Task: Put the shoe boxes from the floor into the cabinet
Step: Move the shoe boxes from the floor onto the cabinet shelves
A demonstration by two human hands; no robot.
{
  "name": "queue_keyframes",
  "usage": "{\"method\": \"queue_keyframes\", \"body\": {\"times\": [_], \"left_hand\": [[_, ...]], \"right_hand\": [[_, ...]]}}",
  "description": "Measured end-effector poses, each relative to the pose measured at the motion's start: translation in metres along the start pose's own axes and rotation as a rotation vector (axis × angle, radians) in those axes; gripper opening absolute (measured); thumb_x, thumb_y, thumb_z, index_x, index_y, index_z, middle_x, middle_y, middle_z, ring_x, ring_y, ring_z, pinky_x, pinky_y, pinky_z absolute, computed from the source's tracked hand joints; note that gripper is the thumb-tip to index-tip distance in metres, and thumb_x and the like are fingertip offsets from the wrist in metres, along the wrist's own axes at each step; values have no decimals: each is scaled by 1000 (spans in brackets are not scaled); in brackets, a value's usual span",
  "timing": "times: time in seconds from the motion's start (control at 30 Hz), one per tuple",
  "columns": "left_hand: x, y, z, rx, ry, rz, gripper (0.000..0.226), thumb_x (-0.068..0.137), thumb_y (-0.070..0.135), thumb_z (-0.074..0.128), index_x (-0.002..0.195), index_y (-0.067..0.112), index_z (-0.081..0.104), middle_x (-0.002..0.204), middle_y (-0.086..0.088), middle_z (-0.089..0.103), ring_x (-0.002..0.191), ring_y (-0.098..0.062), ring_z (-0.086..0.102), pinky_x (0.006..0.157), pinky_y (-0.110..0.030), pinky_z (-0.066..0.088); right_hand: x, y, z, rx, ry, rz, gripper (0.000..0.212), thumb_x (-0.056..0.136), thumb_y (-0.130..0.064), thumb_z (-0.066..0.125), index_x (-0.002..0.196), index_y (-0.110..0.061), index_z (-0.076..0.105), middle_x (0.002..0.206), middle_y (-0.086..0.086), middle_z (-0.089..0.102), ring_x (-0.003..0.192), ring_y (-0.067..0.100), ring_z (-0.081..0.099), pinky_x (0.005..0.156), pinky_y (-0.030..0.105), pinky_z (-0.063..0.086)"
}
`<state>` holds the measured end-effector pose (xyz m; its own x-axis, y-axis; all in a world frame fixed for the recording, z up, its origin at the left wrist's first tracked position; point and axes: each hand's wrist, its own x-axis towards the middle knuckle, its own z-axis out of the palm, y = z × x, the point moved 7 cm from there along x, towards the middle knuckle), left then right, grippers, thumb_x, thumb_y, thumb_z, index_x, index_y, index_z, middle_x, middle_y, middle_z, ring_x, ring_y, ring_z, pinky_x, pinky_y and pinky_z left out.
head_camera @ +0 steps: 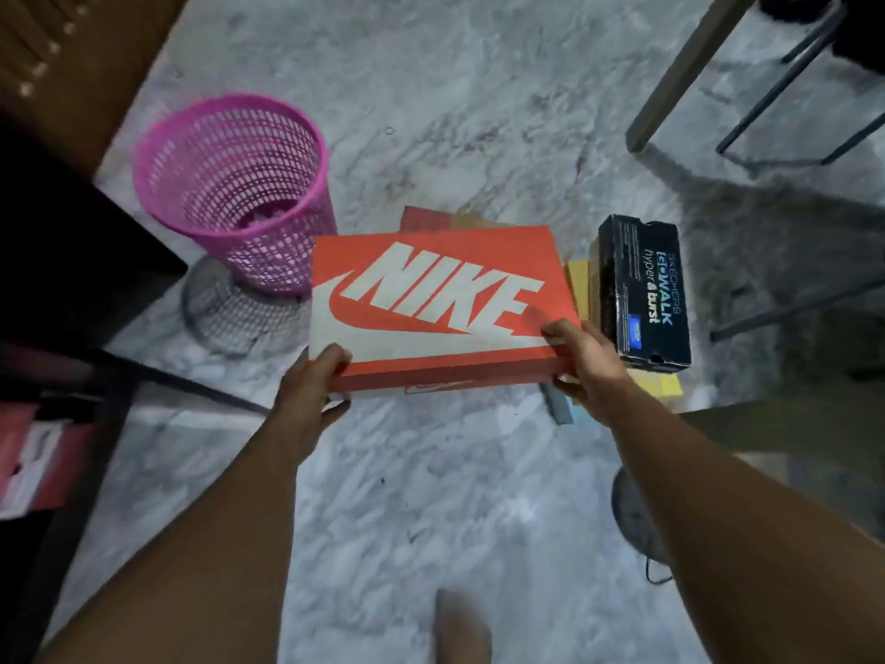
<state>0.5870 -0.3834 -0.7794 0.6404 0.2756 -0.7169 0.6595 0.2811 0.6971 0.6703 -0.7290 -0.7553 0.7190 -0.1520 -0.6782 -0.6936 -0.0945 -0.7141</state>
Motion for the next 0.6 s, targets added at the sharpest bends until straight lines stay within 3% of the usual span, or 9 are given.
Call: {"method": "queue_keyframes", "body": {"times": [0.13, 0.2, 0.3, 0.4, 0.43, 0.5, 0.53, 0.6], "left_hand": [[-124, -20, -65, -58, 24, -65, 19, 76, 33, 68, 94, 33, 70, 91, 2, 71, 102, -22, 65, 98, -47, 53], [-195, -24, -101, -73, 26, -71, 27, 78, 32, 65, 104, 35, 70, 95, 2, 75, 108, -23, 67, 100, -48, 51], [-308, -26, -162, -176, 120, -107, 42, 70, 29, 61, 111, 31, 70, 109, -11, 73, 115, -29, 65, 92, -42, 55], [-413, -26, -230, -303, 219, -104, 46, 64, 28, 58, 109, 29, 69, 99, -8, 74, 99, -24, 67, 94, -43, 55], [-443, -26, -250, -352, 257, -100, 43, 65, 28, 58, 107, 27, 68, 95, -5, 74, 94, -21, 67, 95, -43, 53], [-496, -28, -293, -438, 346, -77, 39, 70, 33, 57, 107, 24, 66, 104, -4, 74, 102, -19, 67, 94, -42, 51], [-518, -29, -314, -482, 392, -64, 41, 71, 37, 58, 109, 24, 66, 110, -5, 74, 106, -19, 67, 94, -42, 51], [-546, -34, -355, -559, 480, -35, 49, 73, 42, 59, 115, 19, 64, 116, -10, 72, 111, -21, 66, 99, -44, 52]], "right_hand": [[-109, 7, 10, -69, -58, 39, 11, 88, -28, 69, 98, -25, 65, 103, 7, 69, 94, 24, 59, 82, 39, 46], [-169, 12, 13, -133, -90, 50, 10, 90, -26, 67, 100, -23, 68, 112, 9, 72, 97, 25, 61, 83, 39, 48], [-272, 8, 35, -202, -215, 44, 12, 94, -25, 64, 103, -18, 68, 121, 15, 71, 98, 27, 62, 85, 43, 49], [-374, -7, 78, -268, -352, 24, 9, 97, -29, 63, 100, -21, 67, 122, 14, 71, 100, 25, 65, 96, 52, 47], [-406, -14, 94, -308, -400, 8, 18, 93, -37, 67, 100, -21, 67, 120, 11, 72, 98, 23, 66, 97, 54, 47], [-459, -29, 130, -410, -497, -41, 59, 64, -64, 78, 103, -21, 69, 106, 1, 78, 97, 21, 68, 95, 55, 50], [-478, -34, 150, -458, -536, -72, 71, 51, -68, 81, 104, -21, 69, 99, -2, 78, 98, 22, 69, 94, 56, 51], [-509, -46, 198, -516, -601, -129, 56, 68, -56, 80, 108, -20, 69, 99, 0, 78, 106, 27, 69, 96, 60, 51]]}}
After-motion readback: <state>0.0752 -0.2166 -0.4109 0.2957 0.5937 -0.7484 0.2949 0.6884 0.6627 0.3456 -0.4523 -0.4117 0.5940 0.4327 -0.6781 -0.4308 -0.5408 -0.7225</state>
